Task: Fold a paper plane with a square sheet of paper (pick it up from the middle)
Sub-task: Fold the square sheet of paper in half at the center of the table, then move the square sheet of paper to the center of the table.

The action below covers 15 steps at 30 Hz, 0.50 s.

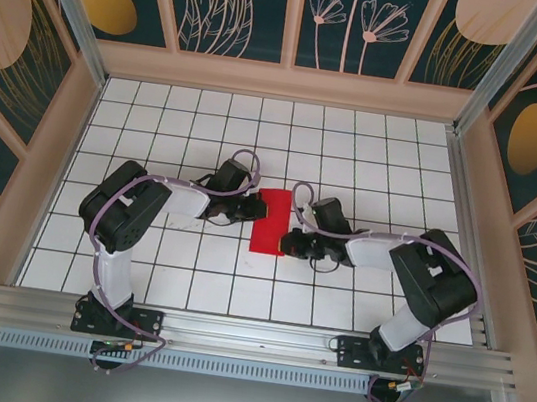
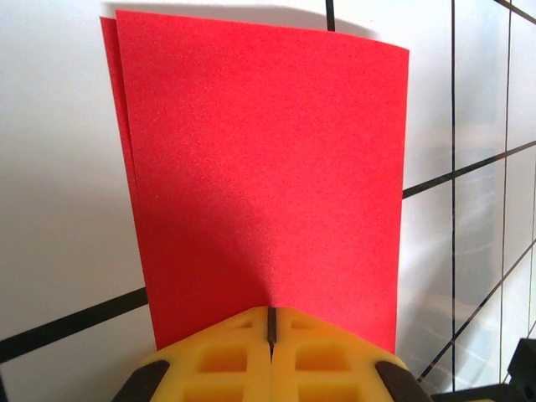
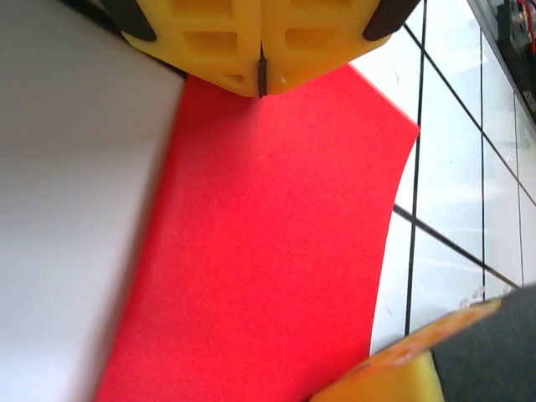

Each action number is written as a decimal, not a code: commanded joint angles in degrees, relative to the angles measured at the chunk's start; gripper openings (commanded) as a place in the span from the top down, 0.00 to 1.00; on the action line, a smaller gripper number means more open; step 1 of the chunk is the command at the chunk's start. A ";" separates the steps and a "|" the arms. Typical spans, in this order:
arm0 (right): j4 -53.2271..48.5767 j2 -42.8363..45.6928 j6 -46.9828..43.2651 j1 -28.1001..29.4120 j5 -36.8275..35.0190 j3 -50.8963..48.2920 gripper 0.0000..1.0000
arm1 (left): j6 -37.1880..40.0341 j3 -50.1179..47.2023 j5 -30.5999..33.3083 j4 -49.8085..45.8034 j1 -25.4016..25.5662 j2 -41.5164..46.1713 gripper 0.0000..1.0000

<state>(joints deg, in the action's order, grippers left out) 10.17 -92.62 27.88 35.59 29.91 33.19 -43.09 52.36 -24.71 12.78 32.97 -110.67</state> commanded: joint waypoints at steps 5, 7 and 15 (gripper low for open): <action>-9.96 4.76 -0.90 0.53 0.43 -4.60 1.00 | 0.93 -3.02 12.25 -14.53 -0.32 -7.35 1.00; -11.42 7.01 -0.59 0.48 -1.14 -3.28 1.00 | 1.22 -2.96 12.31 -14.62 -0.29 -6.85 1.00; -12.10 10.89 4.96 0.00 -7.87 6.59 1.00 | 10.33 2.89 17.56 -21.14 -0.45 -3.47 1.00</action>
<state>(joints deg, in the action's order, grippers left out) -1.54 -82.41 29.69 35.62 25.65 36.36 -39.62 55.88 -22.02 6.33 33.74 -110.28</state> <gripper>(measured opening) 0.054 0.068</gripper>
